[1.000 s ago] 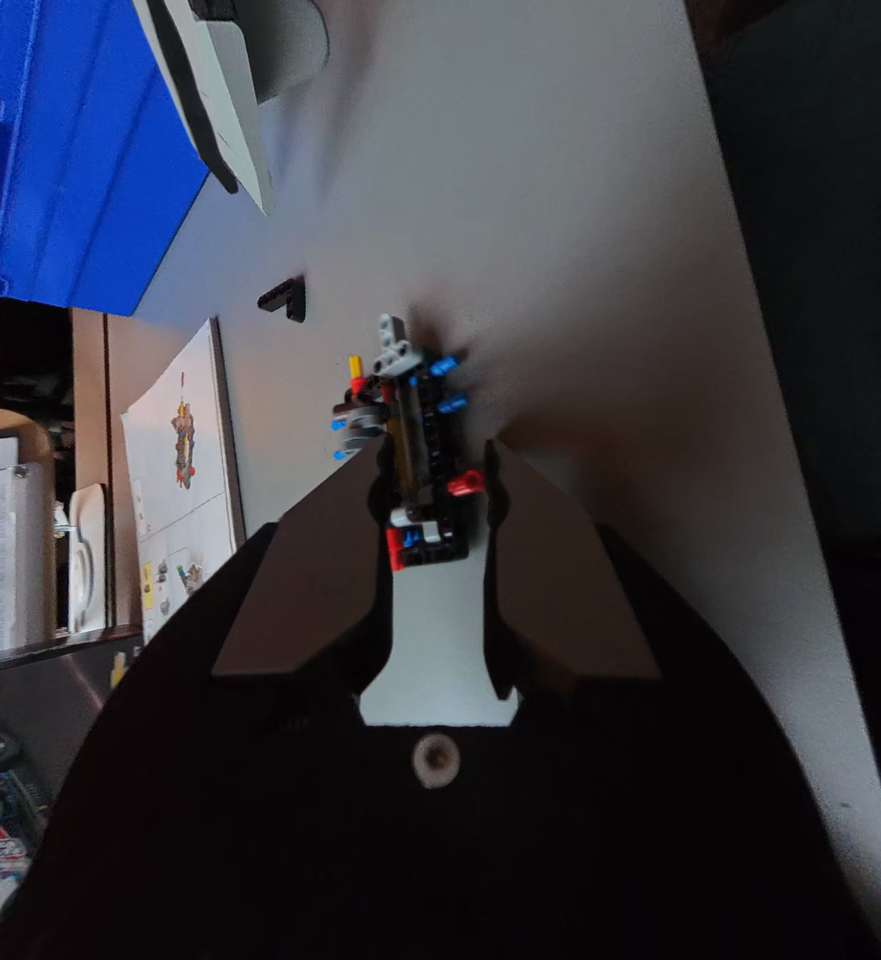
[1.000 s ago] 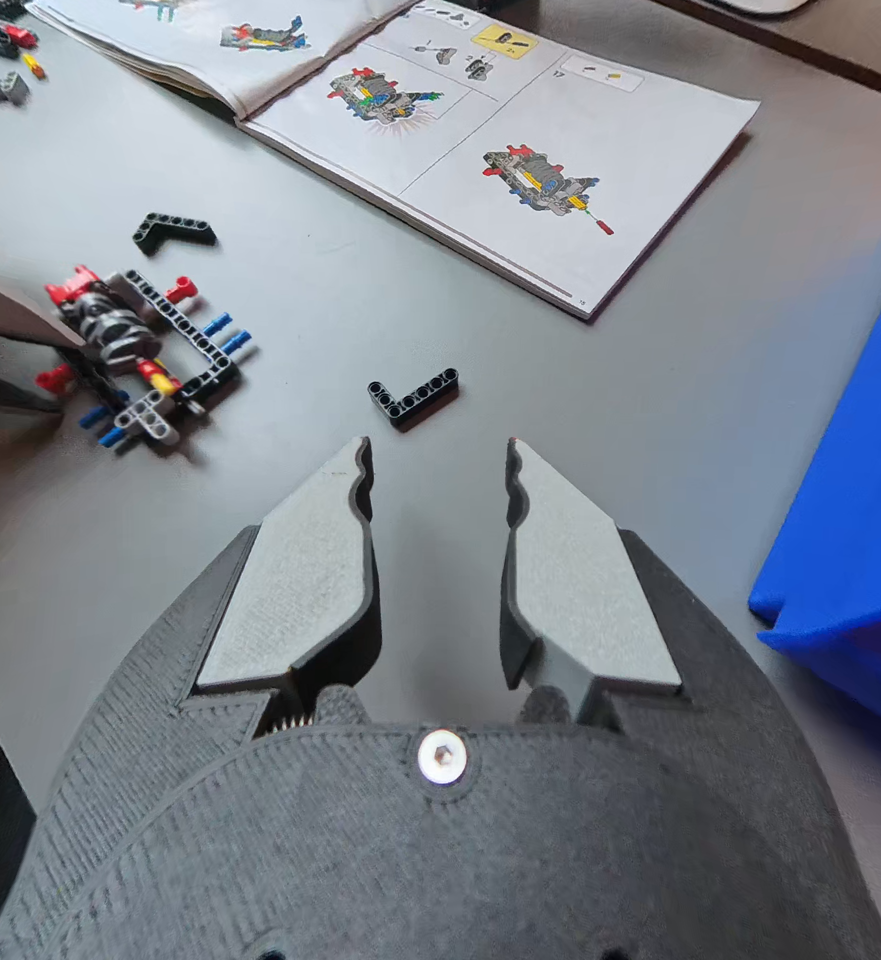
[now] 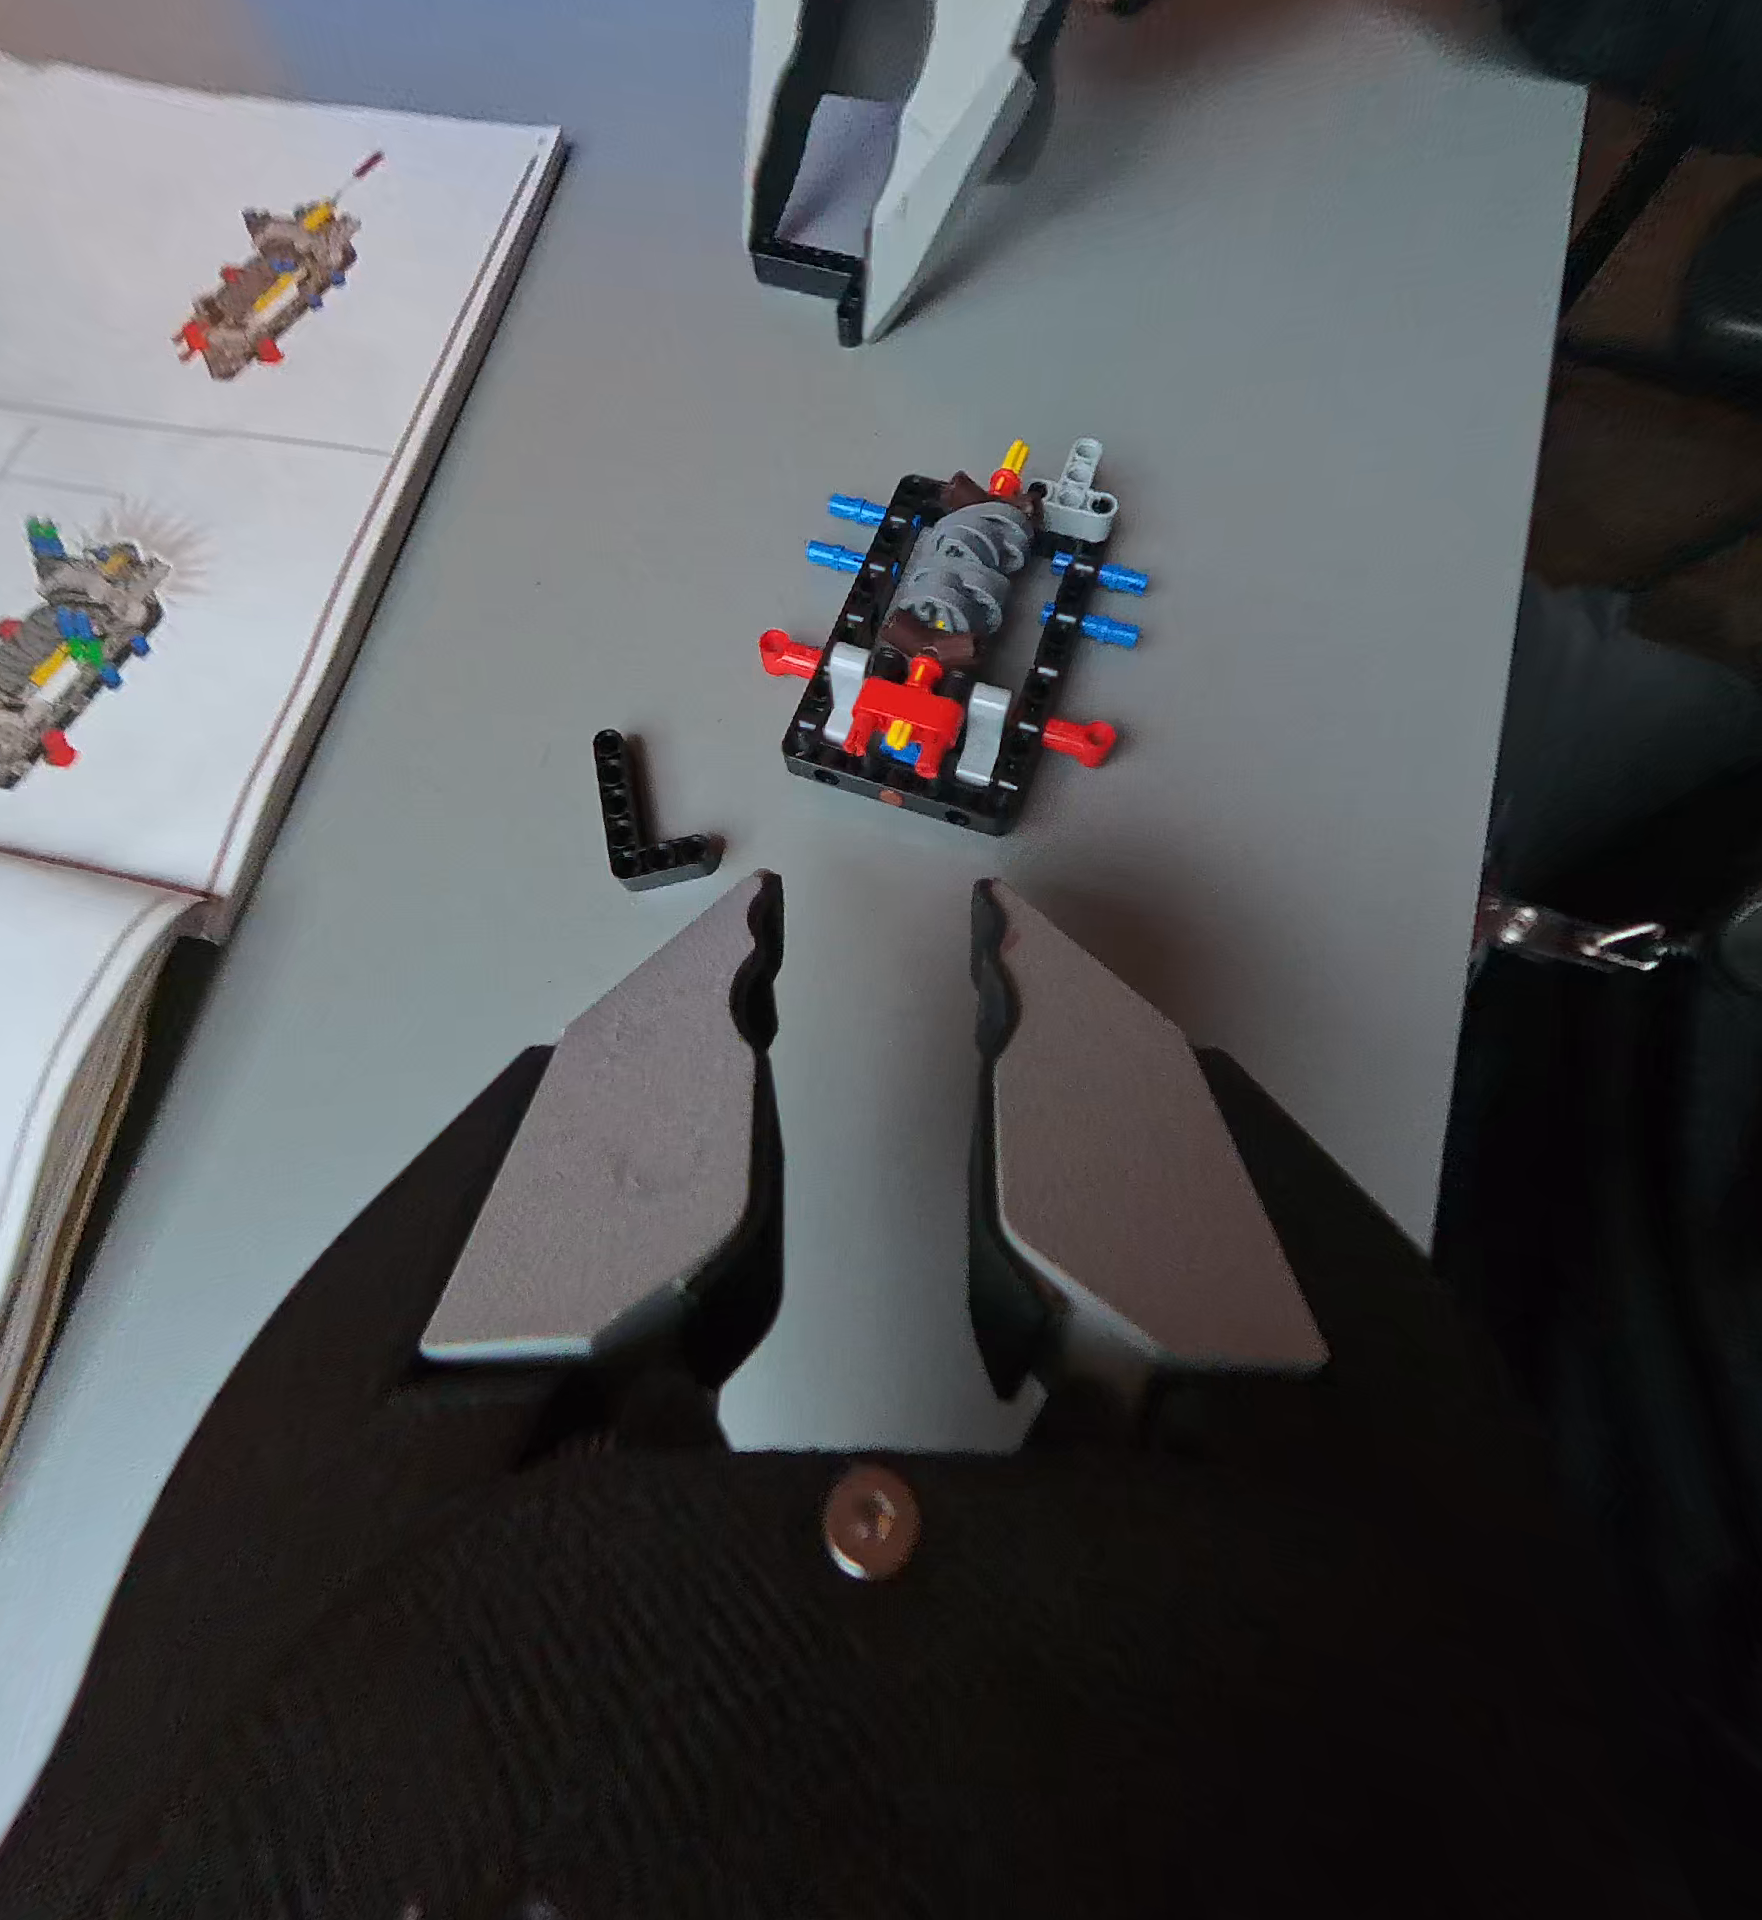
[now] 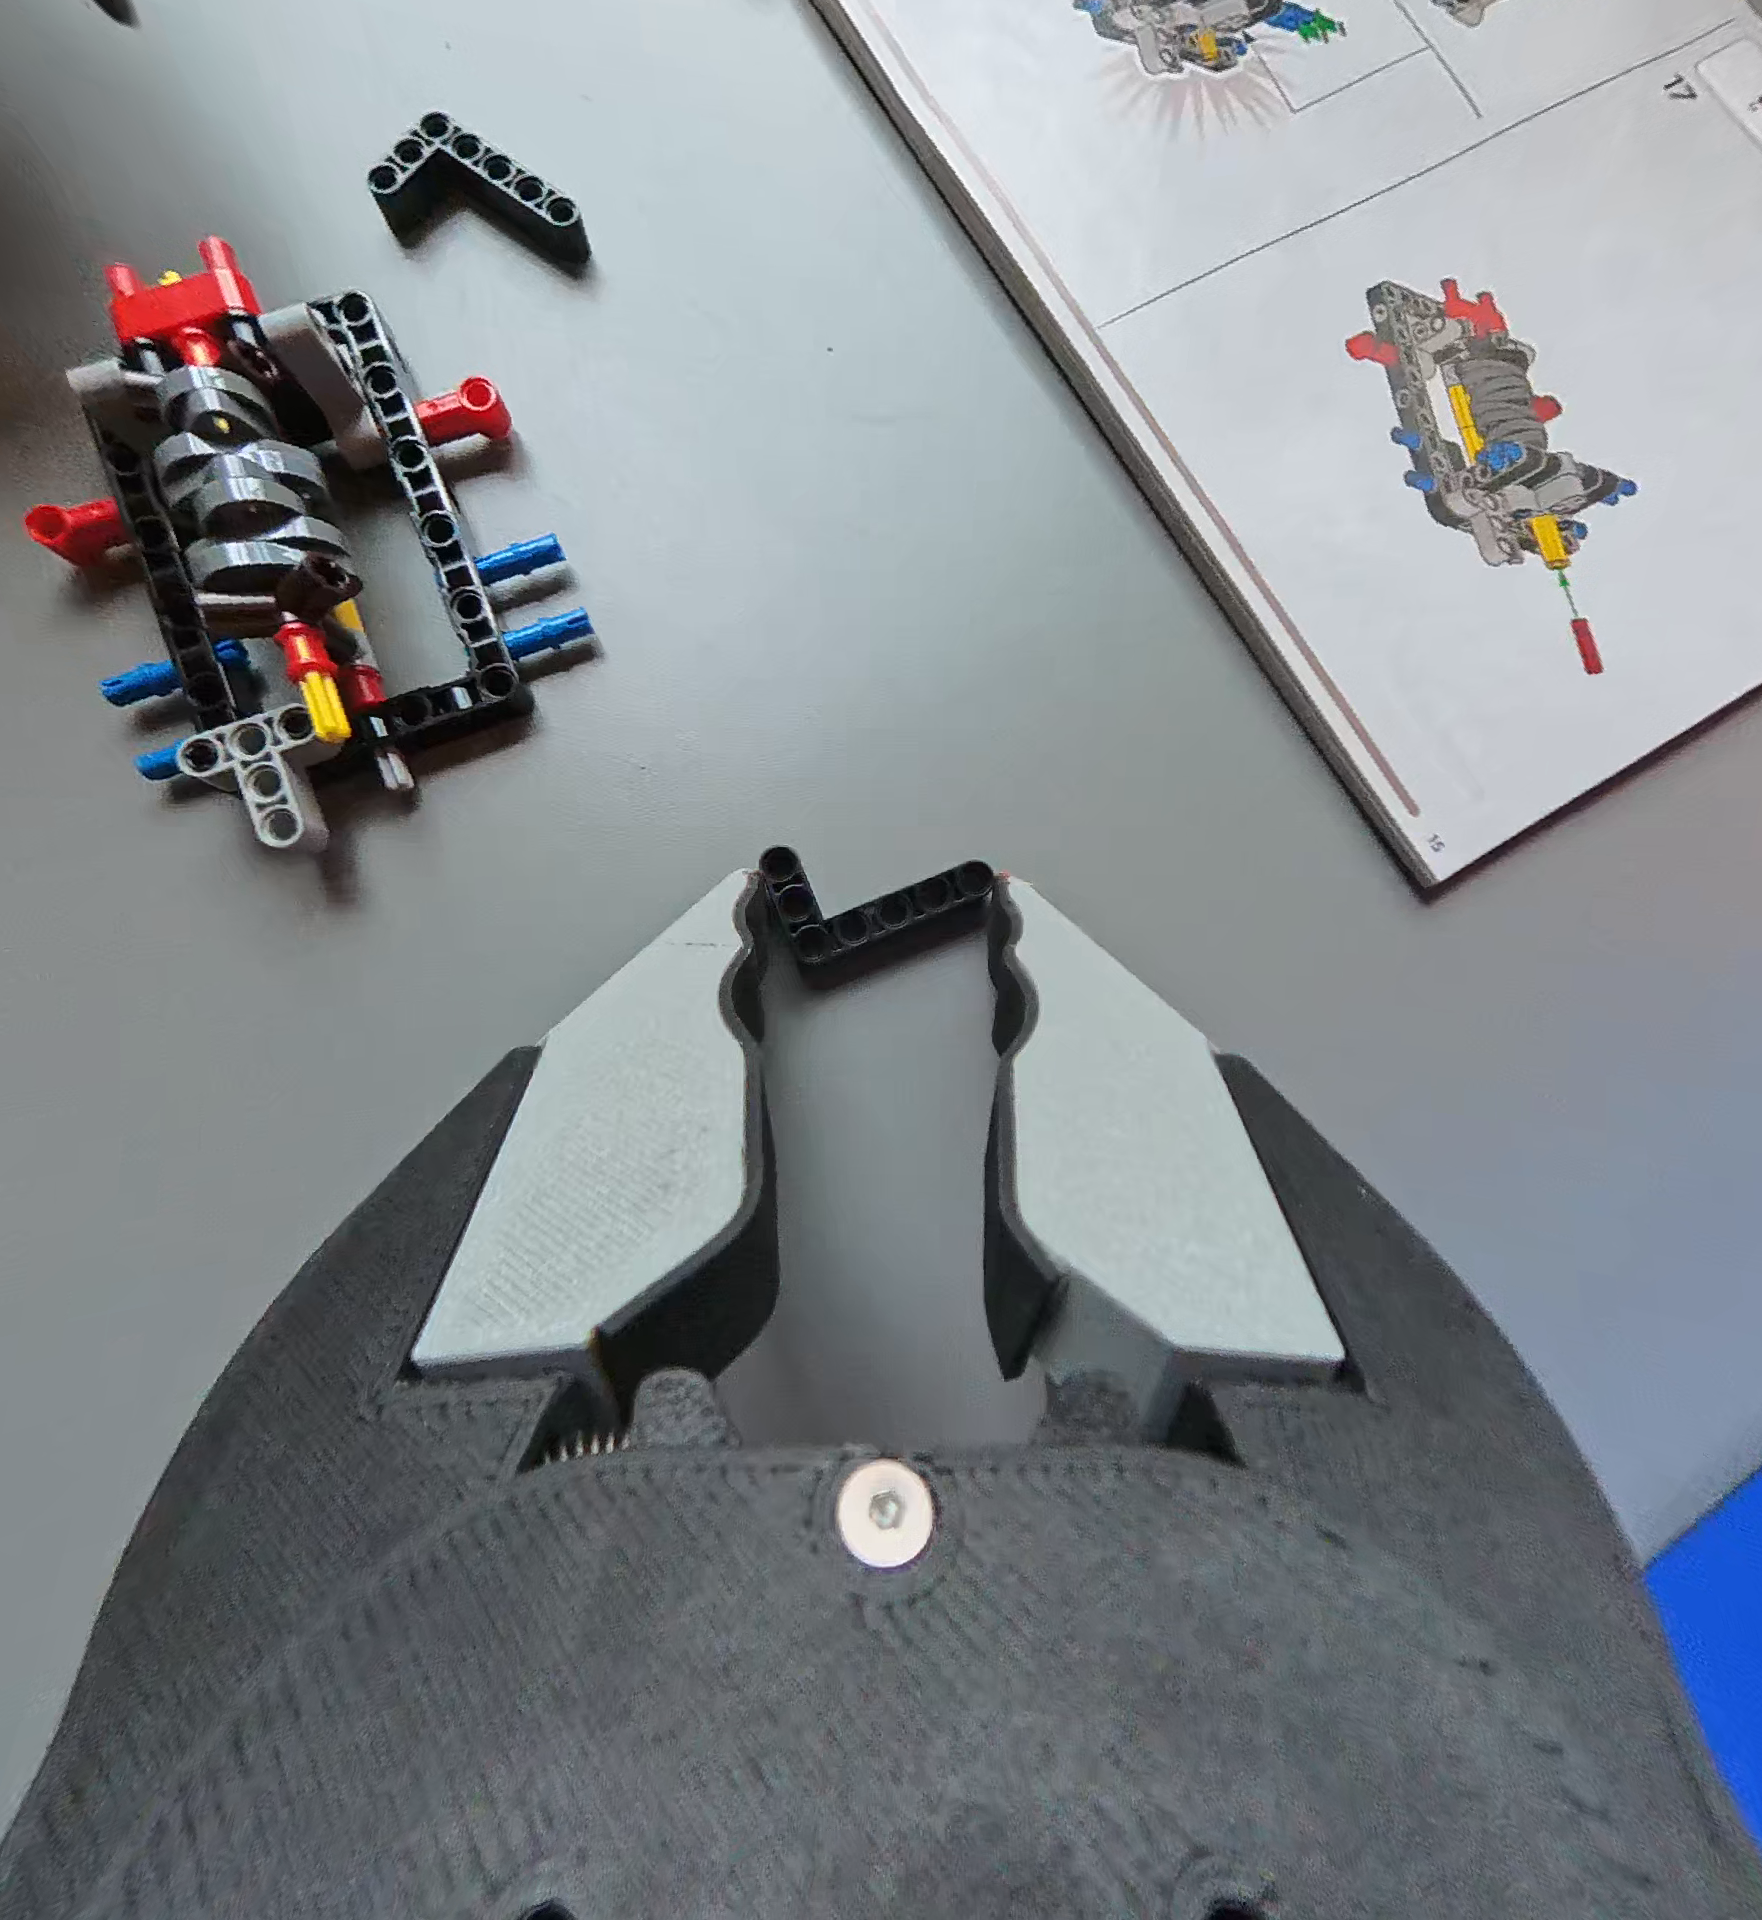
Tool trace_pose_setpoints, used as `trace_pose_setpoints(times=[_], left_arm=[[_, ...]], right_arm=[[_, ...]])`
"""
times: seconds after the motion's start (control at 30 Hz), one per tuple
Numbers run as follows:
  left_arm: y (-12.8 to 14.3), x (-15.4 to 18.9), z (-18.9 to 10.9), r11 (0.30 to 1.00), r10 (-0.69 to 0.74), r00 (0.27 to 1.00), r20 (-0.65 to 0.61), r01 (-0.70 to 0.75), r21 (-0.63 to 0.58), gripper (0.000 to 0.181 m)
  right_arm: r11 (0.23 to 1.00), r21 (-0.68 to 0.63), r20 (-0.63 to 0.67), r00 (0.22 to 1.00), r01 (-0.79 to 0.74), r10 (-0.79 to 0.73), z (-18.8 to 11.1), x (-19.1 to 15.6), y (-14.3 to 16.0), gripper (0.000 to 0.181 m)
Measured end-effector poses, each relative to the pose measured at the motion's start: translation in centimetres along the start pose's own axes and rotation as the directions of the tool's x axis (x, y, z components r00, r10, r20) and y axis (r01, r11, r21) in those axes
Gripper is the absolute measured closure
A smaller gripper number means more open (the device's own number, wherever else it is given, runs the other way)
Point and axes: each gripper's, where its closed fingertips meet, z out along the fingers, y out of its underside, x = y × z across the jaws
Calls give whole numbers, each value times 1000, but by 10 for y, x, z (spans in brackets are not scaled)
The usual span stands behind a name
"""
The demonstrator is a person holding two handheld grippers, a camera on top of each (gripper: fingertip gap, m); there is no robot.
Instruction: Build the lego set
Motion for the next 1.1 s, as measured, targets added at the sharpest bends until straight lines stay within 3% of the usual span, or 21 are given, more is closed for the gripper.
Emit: trace_pose_setpoints(times=[0.13, 0.23, 0.37, 0.57, 0.77, 0.97, 1.1], left_arm=[[-22, 4, 8, 991, -134, 987, -93, 136, 14, 149], [-49, 1, 19, 986, -160, 980, -120, 165, 34, 150], [-75, -6, 32, 971, -224, 959, -173, 235, 47, 154], [-91, 17, 38, 930, -327, 836, -441, 367, 5, 150], [-110, 30, 29, 895, -362, 682, -635, 444, -34, 158], [-103, 30, 34, 905, -364, 676, -641, 419, -72, 157], [-96, 25, 41, 917, -348, 697, -627, 393, -71, 175]], right_arm=[[999, 36, -32, 999, 41, -40, 0, -11, -10, 142], [982, 116, -143, 981, 152, -135, -8, -25, -33, 142], [916, 137, -375, 876, 377, -304, -27, -45, -64, 142], [811, 95, -564, 702, 578, -434, -43, -76, -90, 141], [751, 22, -645, 583, 660, -494, -47, -84, -99, 142], [746, 12, -659, 566, 665, -495, -43, -83, -102, 142], [740, -4, -658, 555, 673, -508, -35, -83, -102, 142]])
